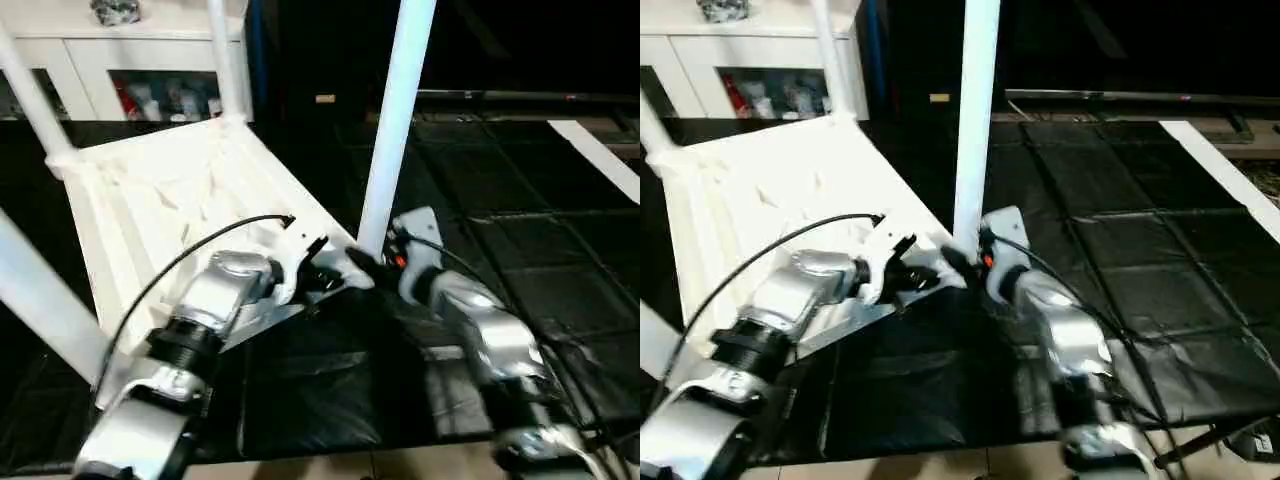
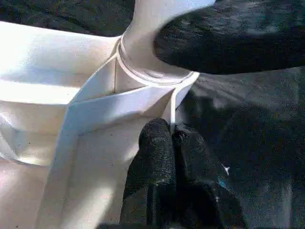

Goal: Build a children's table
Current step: Rotate leg to tighten

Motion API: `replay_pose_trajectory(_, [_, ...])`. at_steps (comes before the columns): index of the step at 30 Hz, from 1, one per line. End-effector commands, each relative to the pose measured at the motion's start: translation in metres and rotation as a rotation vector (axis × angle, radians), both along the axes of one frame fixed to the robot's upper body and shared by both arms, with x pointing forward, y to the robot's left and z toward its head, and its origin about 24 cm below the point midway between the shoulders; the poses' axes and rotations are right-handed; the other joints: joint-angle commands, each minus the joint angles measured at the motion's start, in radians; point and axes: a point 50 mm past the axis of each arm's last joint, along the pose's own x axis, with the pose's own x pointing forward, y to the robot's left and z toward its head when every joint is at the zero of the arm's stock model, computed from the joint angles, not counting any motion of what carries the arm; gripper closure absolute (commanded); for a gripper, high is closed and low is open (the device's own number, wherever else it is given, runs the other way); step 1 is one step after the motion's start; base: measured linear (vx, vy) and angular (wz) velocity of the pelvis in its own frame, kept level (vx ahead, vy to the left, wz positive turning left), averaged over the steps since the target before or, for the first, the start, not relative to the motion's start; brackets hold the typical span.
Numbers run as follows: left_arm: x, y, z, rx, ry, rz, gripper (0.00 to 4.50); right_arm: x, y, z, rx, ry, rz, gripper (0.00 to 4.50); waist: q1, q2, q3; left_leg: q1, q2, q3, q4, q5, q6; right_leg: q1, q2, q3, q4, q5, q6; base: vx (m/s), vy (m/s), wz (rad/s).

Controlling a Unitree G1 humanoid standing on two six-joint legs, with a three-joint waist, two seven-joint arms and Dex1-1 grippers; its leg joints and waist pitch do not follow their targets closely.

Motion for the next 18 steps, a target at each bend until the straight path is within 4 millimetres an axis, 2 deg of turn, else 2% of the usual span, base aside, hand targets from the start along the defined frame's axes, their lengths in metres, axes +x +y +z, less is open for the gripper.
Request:
replay_pose_trajectory(1, [-0.004, -0.019, 0.018, -0.069, -0.069, -0.15, 4.5, -0.016, 0.024, -0.004, 0.029, 0.038, 0.232, 0.86, 0.009, 0.01, -0.063, -0.007, -0.017, 0.026, -0.058, -0.181, 0.042, 0.072, -0.03, 0.024, -0.065, -0.14, -0.232, 0.0, 0.0, 0.0])
replay_pose_trajectory(2, [-0.007, -0.015, 0.017, -0.056, -0.062, -0.192, 4.5, -0.019, 0.016, -0.004, 0.003, 0.034, 0.287, 0.86, 0.011, 0.01, -0.062, -0.005, -0.016, 0.026, -0.058, -0.19, 0.042, 0.073, -0.03, 0.025, -0.066, -0.154, -0.23, 0.0, 0.0, 0.0])
replay_pose_trajectory(3, [-0.007, -0.015, 0.017, -0.056, -0.062, -0.192, 4.5, -0.019, 0.016, -0.004, 0.003, 0.034, 0.287, 0.86, 0.013, 0.01, -0.062, -0.006, -0.015, 0.024, -0.059, -0.195, 0.042, 0.074, -0.031, 0.024, -0.067, -0.164, -0.227, 0.0, 0.0, 0.0])
replay_pose_trajectory(4, [-0.014, -0.005, 0.015, -0.016, -0.046, -0.322, 4.5, -0.022, -0.003, 0.0, -0.017, 0.042, 0.372, 0.56, 0.018, 0.009, -0.063, -0.005, -0.015, 0.025, -0.058, -0.203, 0.052, 0.074, -0.031, 0.025, -0.068, -0.178, -0.225, 0.0, 0.0, 0.0])
replay_pose_trajectory(5, [-0.016, -0.001, 0.014, -0.003, -0.04, -0.368, 4.5, -0.022, -0.01, 0.002, -0.023, 0.045, 0.393, 0.56, 0.019, 0.01, -0.062, -0.006, -0.014, 0.027, -0.058, -0.202, 0.053, 0.073, -0.032, 0.027, -0.067, -0.175, -0.226, 0.0, 0.0, 0.0])
replay_pose_trajectory(9, [-0.019, 0.003, 0.014, 0.013, -0.025, -0.429, 4.5, -0.022, -0.02, 0.006, -0.041, 0.043, 0.432, 0.23, 0.033, 0.012, -0.062, 0.003, -0.009, 0.03, -0.056, -0.198, 0.051, 0.063, -0.034, 0.028, -0.064, -0.164, -0.244, 0.0, 0.0, 0.0])
replay_pose_trajectory(10, [-0.022, 0.008, 0.015, 0.03, -0.022, -0.497, 4.5, -0.021, -0.028, 0.013, -0.039, 0.029, 0.483, 0.12, 0.046, 0.014, -0.064, 0.007, -0.007, 0.03, -0.055, -0.192, 0.05, 0.062, -0.033, 0.028, -0.06, -0.14, -0.255, 0.0, 0.0, 0.0])
replay_pose_trajectory(12, [-0.022, 0.008, 0.015, 0.03, -0.022, -0.497, 4.5, -0.021, -0.028, 0.013, -0.039, 0.029, 0.483, 0.02, 0.049, 0.013, -0.062, 0.006, -0.007, 0.031, -0.056, -0.19, 0.047, 0.062, -0.032, 0.028, -0.058, -0.125, -0.259, 0.0, 0.0, 0.0])
replay_pose_trajectory(13, [-0.025, 0.011, 0.016, 0.038, -0.025, -0.564, 4.5, -0.021, -0.033, 0.019, -0.033, 0.015, 0.532, 0.02, 0.051, 0.012, -0.063, 0.002, -0.008, 0.029, -0.057, -0.2, 0.043, 0.068, -0.033, 0.026, -0.055, -0.129, -0.255, 0.0, 0.0, 0.0])
replay_pose_trajectory(18, [-0.033, 0.013, 0.016, 0.061, -0.013, -0.677, 4.5, -0.024, -0.033, 0.022, -0.048, 0.01, 0.641, 0.02, 0.054, 0.008, -0.063, -0.001, -0.009, 0.032, -0.055, -0.192, 0.044, 0.069, -0.036, 0.027, -0.055, -0.145, -0.244, 0.0, 0.0, 0.0])
